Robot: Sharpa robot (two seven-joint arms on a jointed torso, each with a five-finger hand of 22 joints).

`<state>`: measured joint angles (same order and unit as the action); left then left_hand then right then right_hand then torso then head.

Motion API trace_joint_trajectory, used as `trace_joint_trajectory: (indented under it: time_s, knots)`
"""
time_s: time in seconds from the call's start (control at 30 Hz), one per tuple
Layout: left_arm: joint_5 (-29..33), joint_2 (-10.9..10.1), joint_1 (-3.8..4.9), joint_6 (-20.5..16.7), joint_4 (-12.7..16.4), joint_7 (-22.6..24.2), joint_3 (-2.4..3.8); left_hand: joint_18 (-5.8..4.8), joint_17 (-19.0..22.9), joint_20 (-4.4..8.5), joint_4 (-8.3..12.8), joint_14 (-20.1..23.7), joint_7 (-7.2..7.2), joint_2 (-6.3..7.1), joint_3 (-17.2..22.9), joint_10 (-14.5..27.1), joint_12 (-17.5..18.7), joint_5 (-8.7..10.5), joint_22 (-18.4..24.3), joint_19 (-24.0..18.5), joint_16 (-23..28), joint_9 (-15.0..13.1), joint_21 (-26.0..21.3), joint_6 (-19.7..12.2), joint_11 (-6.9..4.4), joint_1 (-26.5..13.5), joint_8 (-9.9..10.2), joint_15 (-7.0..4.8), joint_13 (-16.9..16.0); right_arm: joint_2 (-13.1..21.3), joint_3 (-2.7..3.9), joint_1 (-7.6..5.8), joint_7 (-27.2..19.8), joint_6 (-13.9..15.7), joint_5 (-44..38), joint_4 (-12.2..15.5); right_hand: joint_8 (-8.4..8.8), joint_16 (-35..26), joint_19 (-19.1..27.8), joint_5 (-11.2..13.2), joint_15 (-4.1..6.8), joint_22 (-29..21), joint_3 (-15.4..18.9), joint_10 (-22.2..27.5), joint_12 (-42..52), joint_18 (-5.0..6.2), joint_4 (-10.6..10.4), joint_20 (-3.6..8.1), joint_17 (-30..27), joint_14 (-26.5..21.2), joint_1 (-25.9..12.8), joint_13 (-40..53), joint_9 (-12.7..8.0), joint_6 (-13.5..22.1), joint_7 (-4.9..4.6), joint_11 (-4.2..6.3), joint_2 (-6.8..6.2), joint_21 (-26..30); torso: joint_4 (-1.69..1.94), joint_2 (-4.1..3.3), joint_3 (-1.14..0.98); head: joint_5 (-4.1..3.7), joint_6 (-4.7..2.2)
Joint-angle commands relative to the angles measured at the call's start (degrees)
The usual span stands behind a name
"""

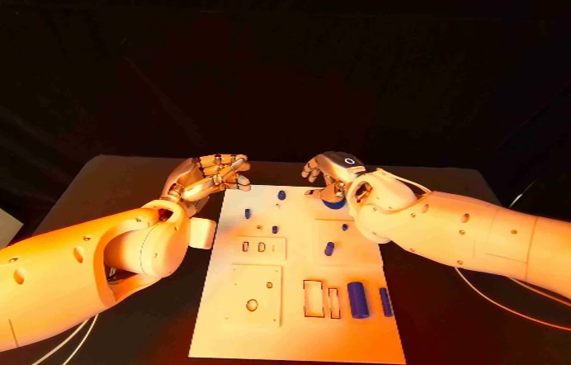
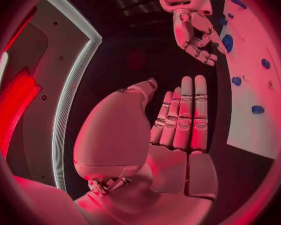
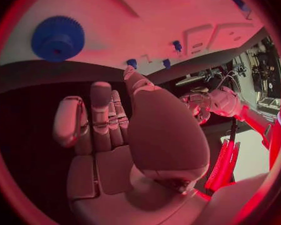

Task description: Assemble the parts on the task board

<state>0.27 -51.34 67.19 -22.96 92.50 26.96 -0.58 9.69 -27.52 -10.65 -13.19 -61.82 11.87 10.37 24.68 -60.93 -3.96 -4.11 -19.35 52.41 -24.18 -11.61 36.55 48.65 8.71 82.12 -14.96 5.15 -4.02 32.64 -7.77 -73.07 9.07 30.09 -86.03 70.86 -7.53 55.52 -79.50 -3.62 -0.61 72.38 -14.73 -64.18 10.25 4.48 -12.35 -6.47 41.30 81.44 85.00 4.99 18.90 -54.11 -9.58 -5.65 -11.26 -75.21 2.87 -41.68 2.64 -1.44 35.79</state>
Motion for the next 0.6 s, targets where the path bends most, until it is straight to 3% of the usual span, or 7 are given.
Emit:
trace_joint_trajectory:
  time_s: [0.03, 0.2, 0.23, 0.27, 0.3, 0.43, 0.6]
  knots:
    - [-0.03, -0.06, 0.09, 0.92, -0.04, 0.38, 0.03, 0.54, -0.05, -0.09, 0.03, 0.38, 0.13, 0.11, 0.30, 0.10, 0.25, 0.21, -0.05, -0.42, -0.29, -0.08, 0.32, 0.24, 0.12, -0.50, 0.32, 0.10, 0.06, 2.82, 0.33, -0.51, -1.89, 1.49, 7.50, 2.70, -0.01, 3.22, -2.19, 0.15, 0.55, 3.92, -1.80, -5.76, 1.92, -1.07, -0.38, 0.28, 3.47, 1.03, 0.42, 1.17, -0.02, -0.43, 0.14, 0.95, -0.44, -3.29, -0.39, 0.33, -0.07, -0.14, 0.05]
    - [-0.02, -0.13, 0.09, 0.97, -0.13, 0.39, 0.03, 0.54, -0.10, -0.09, 0.07, 0.40, 0.09, 0.09, 0.34, 0.11, 0.25, 0.20, -0.10, -0.48, -0.32, -0.09, 0.41, 0.25, 0.11, -0.49, 0.33, 0.11, 0.06, 6.75, 0.64, -1.22, -1.46, -2.87, 14.59, 4.75, -0.49, 13.20, -4.91, 0.04, 2.37, 8.94, -0.46, -12.70, 10.55, -2.18, -1.29, 1.91, 15.30, 3.67, -1.23, 9.76, 0.45, 0.10, 1.88, 2.99, -2.39, -7.52, -0.67, 0.50, -0.14, -0.04, 0.13]
    - [-0.01, -0.14, 0.09, 1.01, -0.11, 0.39, 0.03, 0.54, -0.10, -0.09, 0.07, 0.40, 0.09, 0.09, 0.34, 0.11, 0.25, 0.20, -0.10, -0.48, -0.32, -0.09, 0.41, 0.25, 0.11, -0.49, 0.33, 0.11, 0.06, 7.23, 0.67, -1.30, -1.31, -3.94, 16.02, 4.76, -1.04, 21.66, -6.33, 0.04, 2.46, 11.33, 1.47, -15.12, 28.88, -2.76, -1.34, 2.14, 26.94, 5.63, -1.86, 28.66, 0.88, 0.79, 2.05, 3.28, -2.59, -9.52, -0.68, 0.50, -0.16, -0.06, -0.04]
    - [-0.01, -0.15, 0.09, 1.04, -0.09, 0.38, 0.03, 0.54, -0.10, -0.09, 0.07, 0.40, 0.09, 0.09, 0.34, 0.11, 0.25, 0.20, -0.10, -0.48, -0.32, -0.09, 0.41, 0.25, 0.11, -0.49, 0.33, 0.11, 0.06, 7.67, 0.69, -1.37, -1.11, -5.16, 17.45, 4.68, -2.15, 24.63, -6.50, -1.18, 2.78, 11.90, 2.81, -10.09, 40.69, -2.95, -1.28, 1.43, 30.55, 5.41, -1.11, 42.04, 1.61, 1.61, 1.60, 3.16, -1.69, -9.94, -0.73, 0.51, -0.21, -0.08, 0.05]
    - [-0.01, -0.16, 0.09, 1.07, -0.08, 0.38, 0.02, 0.54, -0.10, -0.09, 0.07, 0.40, 0.09, 0.09, 0.34, 0.11, 0.25, 0.20, -0.10, -0.48, -0.32, -0.09, 0.41, 0.25, 0.11, -0.49, 0.33, 0.11, 0.06, 7.96, 0.71, -1.41, -0.95, -6.09, 18.38, 4.56, -2.96, 28.16, -7.57, 0.62, 1.01, 13.60, 3.80, -12.79, 55.39, -3.30, -2.38, 1.48, 36.36, 6.23, -1.44, 57.94, 2.05, 2.70, 1.90, 2.54, -0.81, -11.33, -0.77, 0.52, -0.26, -0.04, 0.10]
    - [-0.01, -0.21, 0.08, 1.15, -0.04, 0.37, 0.02, 0.54, -0.10, -0.09, 0.07, 0.40, 0.09, 0.09, 0.34, 0.11, 0.25, 0.20, -0.10, -0.48, -0.32, -0.09, 0.41, 0.25, 0.11, -0.49, 0.33, 0.11, 0.06, 8.46, 0.74, -1.51, -0.11, -9.02, 20.42, 3.84, -4.78, 32.08, -9.27, 0.14, 0.82, 16.01, 5.78, -19.36, 70.69, -3.97, -3.76, 0.65, 43.39, 7.50, -1.71, 74.89, 2.75, 4.15, 0.83, 1.67, -0.56, -13.35, -0.71, 0.51, -0.21, -0.03, 0.30]
    - [-0.01, -0.26, 0.08, 1.19, 0.03, 0.38, 0.02, 0.54, -0.10, -0.09, 0.07, 0.40, 0.09, 0.09, 0.34, 0.11, 0.25, 0.20, -0.10, -0.48, -0.32, -0.09, 0.41, 0.25, 0.11, -0.49, 0.33, 0.11, 0.06, 8.10, 0.72, -1.46, 0.93, -11.15, 20.98, 2.80, -5.71, 33.68, -10.50, 0.12, 0.35, 17.62, 6.58, -23.47, 76.92, -4.48, -3.83, 0.15, 46.76, 8.15, -1.75, 81.84, 2.96, 5.13, 0.38, 1.24, -0.26, -14.79, -0.54, 0.39, -0.10, -0.08, 0.37]
